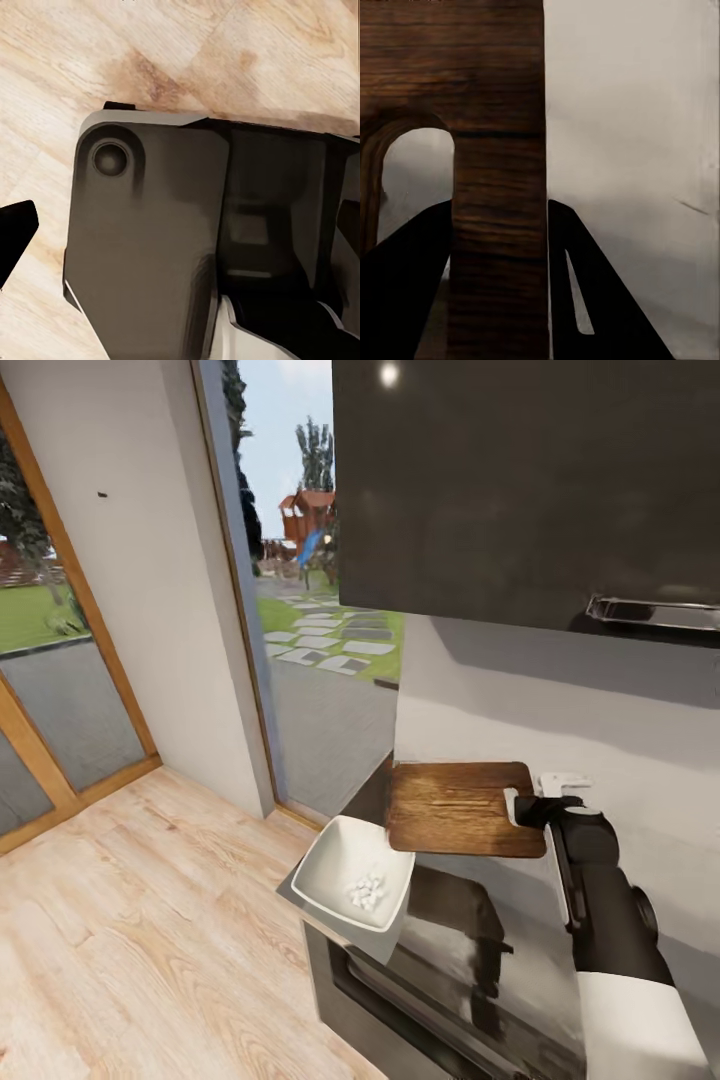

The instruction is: In the kitchen, take the Vidalia onion out of the sink, dice it on the chopping board with the paring knife, put the diced onion into the bowl on the countertop, then place both the paring knife and the chopping board into the sink.

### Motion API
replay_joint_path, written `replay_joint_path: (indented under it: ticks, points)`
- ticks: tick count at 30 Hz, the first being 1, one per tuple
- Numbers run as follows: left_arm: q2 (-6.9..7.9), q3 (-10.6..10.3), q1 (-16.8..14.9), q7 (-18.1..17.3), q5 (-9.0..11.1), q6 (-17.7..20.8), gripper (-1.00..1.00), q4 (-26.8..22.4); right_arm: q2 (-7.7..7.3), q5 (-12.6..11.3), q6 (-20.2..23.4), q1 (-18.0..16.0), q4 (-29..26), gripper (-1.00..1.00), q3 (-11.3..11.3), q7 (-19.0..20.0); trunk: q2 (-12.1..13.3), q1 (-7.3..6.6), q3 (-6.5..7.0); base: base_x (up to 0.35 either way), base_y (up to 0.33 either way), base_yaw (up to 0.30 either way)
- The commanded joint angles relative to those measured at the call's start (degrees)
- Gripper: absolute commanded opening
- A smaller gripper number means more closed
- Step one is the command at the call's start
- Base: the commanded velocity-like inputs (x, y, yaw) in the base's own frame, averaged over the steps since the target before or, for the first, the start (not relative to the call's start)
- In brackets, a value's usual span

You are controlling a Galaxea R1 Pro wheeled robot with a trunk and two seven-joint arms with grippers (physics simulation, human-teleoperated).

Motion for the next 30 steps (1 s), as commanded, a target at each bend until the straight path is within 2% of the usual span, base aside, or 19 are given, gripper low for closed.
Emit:
replay_joint_path:
  ticks: [1,27,28,30]
  points:
    - [-0.04,0.24,-0.03,-0.06,0.35,-0.16,1.0,0.02,-0.14,-0.24,0.62,-0.09,-0.12,-1.0,0.03,0.44,-0.12,0.03,-0.12,0.0,0.0,-0.256]
    - [0.24,0.25,-0.03,-0.06,0.41,-0.16,1.0,0.02,-1.1,-0.24,1.99,-0.42,-0.41,-1.0,-0.25,0.35,-0.12,0.03,-0.12,0.0,0.0,-0.273]
    - [0.24,0.28,-0.03,-0.06,0.43,-0.16,1.0,0.02,-1.11,-0.24,1.95,-0.43,-0.41,-1.0,-0.31,-1.81,-0.12,0.03,-0.12,0.0,0.0,-0.245]
    - [0.28,0.26,-0.03,-0.06,0.43,-0.16,1.0,0.02,-1.11,-0.24,1.93,-0.43,-0.41,-1.0,-0.32,-3.58,-0.12,0.03,-0.12,0.0,0.0,-0.247]
